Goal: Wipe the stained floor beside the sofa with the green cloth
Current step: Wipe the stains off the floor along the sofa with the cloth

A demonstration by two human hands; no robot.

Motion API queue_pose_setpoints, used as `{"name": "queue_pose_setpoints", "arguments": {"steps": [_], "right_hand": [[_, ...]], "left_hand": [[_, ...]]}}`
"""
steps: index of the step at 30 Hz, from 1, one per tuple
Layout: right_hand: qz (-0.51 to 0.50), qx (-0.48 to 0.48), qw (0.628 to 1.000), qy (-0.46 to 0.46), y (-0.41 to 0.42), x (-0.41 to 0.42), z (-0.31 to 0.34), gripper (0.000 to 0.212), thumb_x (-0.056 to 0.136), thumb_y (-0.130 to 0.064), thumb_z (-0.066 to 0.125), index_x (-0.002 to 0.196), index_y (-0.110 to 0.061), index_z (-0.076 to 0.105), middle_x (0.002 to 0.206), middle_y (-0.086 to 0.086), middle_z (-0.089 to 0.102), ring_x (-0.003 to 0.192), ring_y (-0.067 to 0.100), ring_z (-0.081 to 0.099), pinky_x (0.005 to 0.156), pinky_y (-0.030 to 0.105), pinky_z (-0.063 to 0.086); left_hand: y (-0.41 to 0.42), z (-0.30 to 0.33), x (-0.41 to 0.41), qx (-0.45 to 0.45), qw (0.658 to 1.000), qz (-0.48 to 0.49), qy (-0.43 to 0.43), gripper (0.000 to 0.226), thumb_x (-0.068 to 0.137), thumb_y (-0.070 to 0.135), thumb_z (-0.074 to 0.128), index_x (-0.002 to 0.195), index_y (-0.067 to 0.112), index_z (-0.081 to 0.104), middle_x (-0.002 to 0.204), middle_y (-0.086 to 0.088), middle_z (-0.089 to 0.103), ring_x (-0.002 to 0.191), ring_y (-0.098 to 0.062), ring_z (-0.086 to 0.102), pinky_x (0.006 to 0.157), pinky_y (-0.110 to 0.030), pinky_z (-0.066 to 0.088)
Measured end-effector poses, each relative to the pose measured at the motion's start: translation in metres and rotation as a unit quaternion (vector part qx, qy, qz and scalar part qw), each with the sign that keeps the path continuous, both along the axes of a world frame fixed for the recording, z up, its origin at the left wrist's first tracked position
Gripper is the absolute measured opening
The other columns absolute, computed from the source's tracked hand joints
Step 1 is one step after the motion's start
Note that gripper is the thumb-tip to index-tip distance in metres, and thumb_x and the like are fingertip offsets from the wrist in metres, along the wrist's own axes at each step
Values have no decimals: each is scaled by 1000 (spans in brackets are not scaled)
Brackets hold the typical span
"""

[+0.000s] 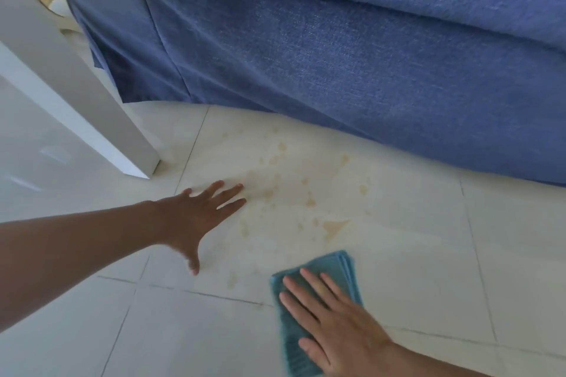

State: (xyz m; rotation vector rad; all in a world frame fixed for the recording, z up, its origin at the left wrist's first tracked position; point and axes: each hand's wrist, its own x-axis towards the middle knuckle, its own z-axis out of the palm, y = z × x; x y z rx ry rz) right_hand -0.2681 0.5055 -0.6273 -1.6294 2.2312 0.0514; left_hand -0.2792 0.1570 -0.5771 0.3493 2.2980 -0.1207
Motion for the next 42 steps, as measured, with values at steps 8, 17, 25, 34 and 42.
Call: {"name": "queue_pose_setpoints", "arguments": {"steps": [8, 17, 25, 34, 42], "right_hand": [[-200, -64, 977, -32, -66, 41, -6, 78, 79, -54, 55, 149, -19, 45, 160, 5, 35, 149, 31, 23, 111, 55, 24], [-261, -93, 960, -36, -119, 53, -4, 72, 88, -51, 48, 153, -23, 37, 164, 3, 23, 150, 32, 22, 116, 55, 20], [-297, -104, 949, -1, -151, 19, -12, 65, 95, -48, 39, 155, -26, 32, 166, 1, 19, 153, 29, 13, 117, 54, 15], [-299, -112, 947, 15, -177, 1, -17, 62, 98, -51, 27, 157, -32, 22, 167, -6, 4, 154, 25, 0, 120, 49, 2], [-224, -91, 970, 7, -205, -30, -15, 64, 98, -54, 19, 158, -37, 7, 166, -11, -9, 153, 20, -12, 120, 45, -9]], "left_hand": [[-31, -6, 21, 16, 995, 78, 59, 154, 56, 64, 85, 153, 23, -28, 157, 2, -41, 150, -29, -26, 122, -57, 10], [-52, -10, 35, 78, 987, 113, 87, 153, 55, 67, 84, 156, 22, -21, 162, -1, -31, 151, -24, -21, 124, -52, 8], [-62, -15, 33, 135, 969, 176, 112, 152, 54, 66, 86, 157, 20, -17, 164, -1, -25, 152, -24, -17, 121, -35, -1], [-71, -4, 24, 120, 969, 171, 133, 155, 51, 62, 90, 157, 14, -14, 165, -6, -15, 153, -24, -6, 124, -37, 17], [-71, -4, 29, 111, 975, 160, 111, 157, 51, 61, 90, 156, 11, -15, 165, -7, -15, 153, -24, -6, 124, -37, 18]]}}
